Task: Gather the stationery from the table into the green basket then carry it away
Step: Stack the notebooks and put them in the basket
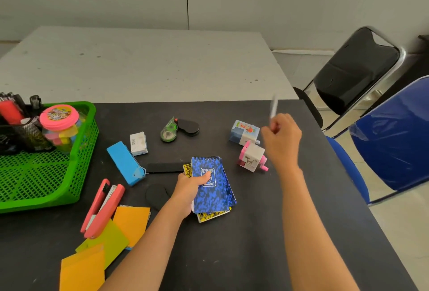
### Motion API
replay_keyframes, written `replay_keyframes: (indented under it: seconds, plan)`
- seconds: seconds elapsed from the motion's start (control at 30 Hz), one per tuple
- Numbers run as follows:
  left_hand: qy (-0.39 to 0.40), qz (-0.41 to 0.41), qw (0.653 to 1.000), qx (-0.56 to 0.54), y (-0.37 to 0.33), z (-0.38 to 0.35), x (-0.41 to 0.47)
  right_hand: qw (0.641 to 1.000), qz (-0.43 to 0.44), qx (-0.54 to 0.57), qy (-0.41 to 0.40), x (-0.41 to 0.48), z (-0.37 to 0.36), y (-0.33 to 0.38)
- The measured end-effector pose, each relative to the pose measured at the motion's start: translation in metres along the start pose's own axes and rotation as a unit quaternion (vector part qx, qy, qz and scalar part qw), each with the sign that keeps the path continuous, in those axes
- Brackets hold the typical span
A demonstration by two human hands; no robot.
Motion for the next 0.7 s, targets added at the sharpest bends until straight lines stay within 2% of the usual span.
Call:
replay_keyframes:
  seconds: [0.07,0.13,0.23,0.3,0.37,0.43,0.47,0.5,0.53,0.57,0.6,0.7]
  plan:
    - [0.009,0.002,1.0,-0.012,-0.001,0.0,0.0,0.992,0.117,0.027,-0.048,-0.027,-0.001,0.024]
    - [0.049,0.014,0.997,-0.062,-0.003,-0.001,-0.002,0.98,0.197,0.02,-0.027,-0.06,-0.012,0.04]
    - [0.096,0.042,0.985,-0.137,-0.011,0.0,-0.002,0.944,0.313,-0.052,0.088,-0.108,-0.037,0.045]
    - [0.115,0.042,0.986,-0.115,-0.016,0.001,-0.004,0.915,0.35,-0.084,0.184,-0.129,-0.048,0.04]
    - [0.104,0.033,0.993,-0.051,-0.014,0.002,-0.004,0.898,0.298,-0.074,0.315,-0.13,-0.045,0.038]
    - [0.069,-0.006,0.997,-0.016,-0.011,0.003,-0.005,0.884,0.161,0.017,0.439,-0.122,-0.036,0.036]
    - [0.062,-0.033,0.997,-0.026,-0.01,0.004,-0.005,0.893,0.08,0.094,0.433,-0.117,-0.032,0.037]
    - [0.063,-0.058,0.995,-0.043,-0.009,0.005,-0.006,0.916,-0.002,0.15,0.373,-0.111,-0.029,0.033]
    - [0.069,-0.086,0.992,-0.054,-0.01,0.006,-0.009,0.939,-0.068,0.166,0.292,-0.106,-0.028,0.029]
    - [0.08,-0.115,0.989,-0.056,-0.012,0.008,-0.012,0.948,-0.114,0.162,0.248,-0.101,-0.03,0.025]
    - [0.1,-0.145,0.983,-0.05,-0.014,0.009,-0.017,0.939,-0.143,0.173,0.26,-0.098,-0.031,0.024]
    - [0.175,-0.216,0.961,-0.004,-0.021,0.018,-0.028,0.861,-0.138,0.3,0.387,-0.095,-0.043,0.024]
Point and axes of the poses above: each hand's wrist, its own x-axis towards the middle knuckle, its own z-axis out of the back of the hand, y = z × x, the point moved 1 cm from there along x, towards the middle knuckle, and after that the axes turned 15 degrees about -x, right-handed, at the moved point
